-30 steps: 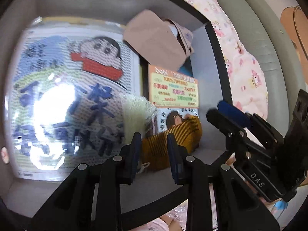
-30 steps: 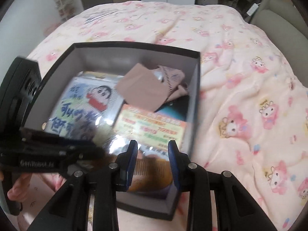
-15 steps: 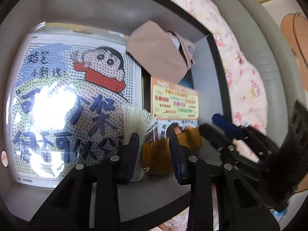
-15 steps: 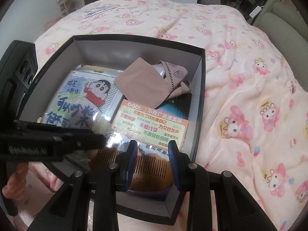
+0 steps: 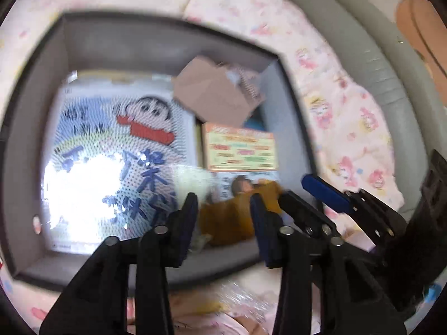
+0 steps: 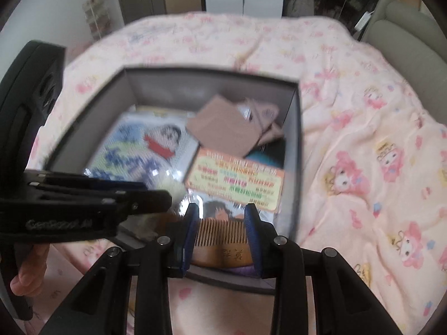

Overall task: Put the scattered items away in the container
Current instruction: 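Withdraw the left gripper and move it to the clear plastic case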

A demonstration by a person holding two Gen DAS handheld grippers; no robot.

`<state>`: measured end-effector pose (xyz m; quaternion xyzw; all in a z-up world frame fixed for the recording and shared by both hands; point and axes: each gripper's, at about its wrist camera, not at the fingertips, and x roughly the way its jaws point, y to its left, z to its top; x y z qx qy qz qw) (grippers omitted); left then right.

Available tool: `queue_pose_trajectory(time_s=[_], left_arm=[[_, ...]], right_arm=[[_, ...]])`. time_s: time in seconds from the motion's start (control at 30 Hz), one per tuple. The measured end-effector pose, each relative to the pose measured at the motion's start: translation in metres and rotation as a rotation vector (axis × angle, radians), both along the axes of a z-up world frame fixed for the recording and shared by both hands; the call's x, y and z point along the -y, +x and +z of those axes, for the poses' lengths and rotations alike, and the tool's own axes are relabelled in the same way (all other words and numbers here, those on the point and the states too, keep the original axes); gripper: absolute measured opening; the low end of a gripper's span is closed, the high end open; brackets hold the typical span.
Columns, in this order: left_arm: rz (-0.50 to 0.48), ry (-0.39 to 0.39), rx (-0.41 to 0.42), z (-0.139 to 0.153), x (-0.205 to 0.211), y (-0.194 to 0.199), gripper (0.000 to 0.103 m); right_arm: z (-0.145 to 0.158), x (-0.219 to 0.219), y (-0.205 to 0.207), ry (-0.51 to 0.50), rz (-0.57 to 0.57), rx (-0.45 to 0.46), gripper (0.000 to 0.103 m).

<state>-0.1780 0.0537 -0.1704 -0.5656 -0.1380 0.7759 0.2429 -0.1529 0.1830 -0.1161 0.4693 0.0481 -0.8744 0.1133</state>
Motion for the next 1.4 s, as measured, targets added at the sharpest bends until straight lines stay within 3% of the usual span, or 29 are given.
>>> queue_pose_trajectory(time_s=[0.1,0.3,0.57,0.77,1.07,1.2,1.4], left_arm=[[-0.010,-0.024,-0.092,0.030,0.000,0.020,0.050],[0.001,-0.095,-0.239,0.087,0.015,0.067,0.054],[0.058,-0.119,-0.310,0.127,0.054,0.116,0.055],[0.097,-0.171,-0.359,0.146,0.082,0.139,0.056],[0.212,-0.229,-0.379,0.152,0.140,0.170,0.056],[0.309,-0.231,-0.362,0.146,0.188,0.186,0.056],[0.467,-0.190,-0.267,0.107,0.257,0.191,0.056]], right_arm=[[0.021,-0.002,0.015,-0.063,-0.008,-0.034,0.037],[0.048,0.007,0.051,-0.168,0.003,-0.042,0.039],[0.075,0.027,0.086,-0.194,-0.020,-0.083,0.040],[0.096,0.058,0.102,-0.205,0.037,-0.123,0.040],[0.116,0.127,0.118,-0.197,0.172,-0.152,0.040],[0.116,0.174,0.123,-0.164,0.278,-0.161,0.040],[0.084,0.245,0.109,-0.177,0.452,-0.030,0.040]])
